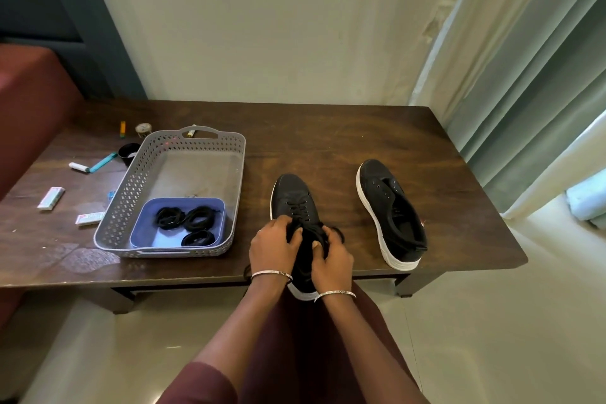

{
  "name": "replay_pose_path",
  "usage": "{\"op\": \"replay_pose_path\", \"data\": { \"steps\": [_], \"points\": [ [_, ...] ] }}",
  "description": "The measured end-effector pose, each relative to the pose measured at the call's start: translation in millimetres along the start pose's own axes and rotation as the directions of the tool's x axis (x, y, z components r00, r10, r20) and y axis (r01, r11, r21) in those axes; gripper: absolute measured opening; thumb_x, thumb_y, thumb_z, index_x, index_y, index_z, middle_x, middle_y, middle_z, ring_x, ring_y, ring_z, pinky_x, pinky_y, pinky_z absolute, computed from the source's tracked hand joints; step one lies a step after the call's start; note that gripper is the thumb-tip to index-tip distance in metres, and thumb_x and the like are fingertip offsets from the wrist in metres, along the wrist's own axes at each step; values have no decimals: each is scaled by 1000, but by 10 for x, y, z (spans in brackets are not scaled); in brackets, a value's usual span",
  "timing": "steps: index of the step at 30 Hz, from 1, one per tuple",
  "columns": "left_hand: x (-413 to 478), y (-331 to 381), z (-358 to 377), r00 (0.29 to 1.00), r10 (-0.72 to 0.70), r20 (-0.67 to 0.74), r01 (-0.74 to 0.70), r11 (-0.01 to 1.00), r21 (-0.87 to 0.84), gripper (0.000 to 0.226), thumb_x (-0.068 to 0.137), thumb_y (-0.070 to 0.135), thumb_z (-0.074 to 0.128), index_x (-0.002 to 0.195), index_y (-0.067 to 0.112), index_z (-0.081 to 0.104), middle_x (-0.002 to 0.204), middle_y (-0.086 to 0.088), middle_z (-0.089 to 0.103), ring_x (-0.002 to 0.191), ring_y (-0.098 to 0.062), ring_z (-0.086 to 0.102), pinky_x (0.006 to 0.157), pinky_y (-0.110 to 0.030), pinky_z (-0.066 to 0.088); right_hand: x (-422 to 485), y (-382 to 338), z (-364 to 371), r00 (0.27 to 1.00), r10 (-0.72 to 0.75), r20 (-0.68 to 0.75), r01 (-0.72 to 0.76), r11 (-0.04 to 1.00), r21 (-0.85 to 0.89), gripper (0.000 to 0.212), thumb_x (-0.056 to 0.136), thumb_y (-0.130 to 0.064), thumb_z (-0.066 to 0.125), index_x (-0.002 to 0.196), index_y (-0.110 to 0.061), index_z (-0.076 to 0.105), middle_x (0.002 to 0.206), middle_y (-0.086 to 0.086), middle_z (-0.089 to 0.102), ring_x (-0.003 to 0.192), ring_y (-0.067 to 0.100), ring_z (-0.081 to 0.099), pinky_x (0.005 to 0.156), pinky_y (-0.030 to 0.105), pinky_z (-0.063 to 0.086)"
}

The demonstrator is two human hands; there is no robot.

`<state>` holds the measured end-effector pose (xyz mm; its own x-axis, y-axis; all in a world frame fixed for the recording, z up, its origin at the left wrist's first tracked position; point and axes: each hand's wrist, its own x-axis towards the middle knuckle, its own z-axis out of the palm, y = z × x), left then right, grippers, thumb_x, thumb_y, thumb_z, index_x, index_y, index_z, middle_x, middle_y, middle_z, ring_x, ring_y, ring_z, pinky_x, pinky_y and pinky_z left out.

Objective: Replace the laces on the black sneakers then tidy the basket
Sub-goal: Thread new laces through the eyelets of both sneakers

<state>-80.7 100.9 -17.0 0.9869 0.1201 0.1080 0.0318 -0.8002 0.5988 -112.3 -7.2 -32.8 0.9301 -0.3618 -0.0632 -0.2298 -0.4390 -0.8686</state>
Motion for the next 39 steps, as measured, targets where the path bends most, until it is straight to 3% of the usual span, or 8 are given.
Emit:
{"op": "replay_pose_path", "data": {
  "steps": [8,16,19,23,26,31,35,39],
  "points": [
    [404,-63,2,996,-65,-66,62,997,-37,20,95,36,59,104,21,67,94,-3,72,88,-28,68,69,-34,48,295,-240,275,999,43,-23,-43,999,-11,41,99,-15,53,140,-10,54,127,15,65,118,33,59,97,37,47],
    [497,-143,-73,995,-101,3,100,979,-180,19,91,33,67,105,21,70,97,-1,74,90,-22,70,80,-38,56,374,-287,308,999,46,-5,-47,997,-69,41,100,-17,52,141,-10,53,124,16,65,114,34,61,93,36,48],
    [380,-252,-216,995,-100,-13,94,963,-254,17,89,27,69,103,19,72,95,1,75,90,-16,70,83,-36,57,351,-330,268,999,-39,-29,36,993,-110,41,96,-21,56,135,-10,57,122,11,67,114,32,61,93,38,49],
    [241,-611,-581,974,-167,-153,145,979,-141,9,89,22,67,92,17,74,86,0,74,83,-21,69,75,-36,54,162,-505,314,933,-326,-150,259,902,-345,28,88,-21,64,116,-21,65,119,-2,63,117,24,52,95,47,43],
    [264,-885,-843,952,-245,-182,259,964,59,13,91,21,63,90,17,76,87,-7,74,89,-31,67,75,-37,48,1,-691,472,865,-490,-110,402,806,-434,11,84,-24,61,93,-28,68,101,-6,64,106,22,53,93,41,33],
    [435,-1162,-1065,887,-453,-94,445,781,438,18,90,33,64,97,19,73,98,-8,72,107,-29,60,94,-40,36,-191,-810,837,881,-454,132,464,778,-424,8,88,-26,63,89,-28,70,90,-7,66,99,22,54,84,40,30],
    [559,-1240,-1105,860,-508,-37,448,719,531,17,87,33,70,98,20,67,103,-5,71,107,-25,61,94,-39,33,-240,-822,941,900,-350,260,431,803,-412,14,92,-30,58,95,-28,71,98,-6,66,105,21,51,90,43,31],
    [634,-1316,-1083,809,-587,43,482,703,523,19,83,36,73,91,25,59,108,-1,70,108,-24,62,97,-41,30,-219,-754,948,911,-305,279,398,830,-390,13,93,-31,56,95,-31,69,95,-9,65,104,19,51,87,41,32]
  ]
}}
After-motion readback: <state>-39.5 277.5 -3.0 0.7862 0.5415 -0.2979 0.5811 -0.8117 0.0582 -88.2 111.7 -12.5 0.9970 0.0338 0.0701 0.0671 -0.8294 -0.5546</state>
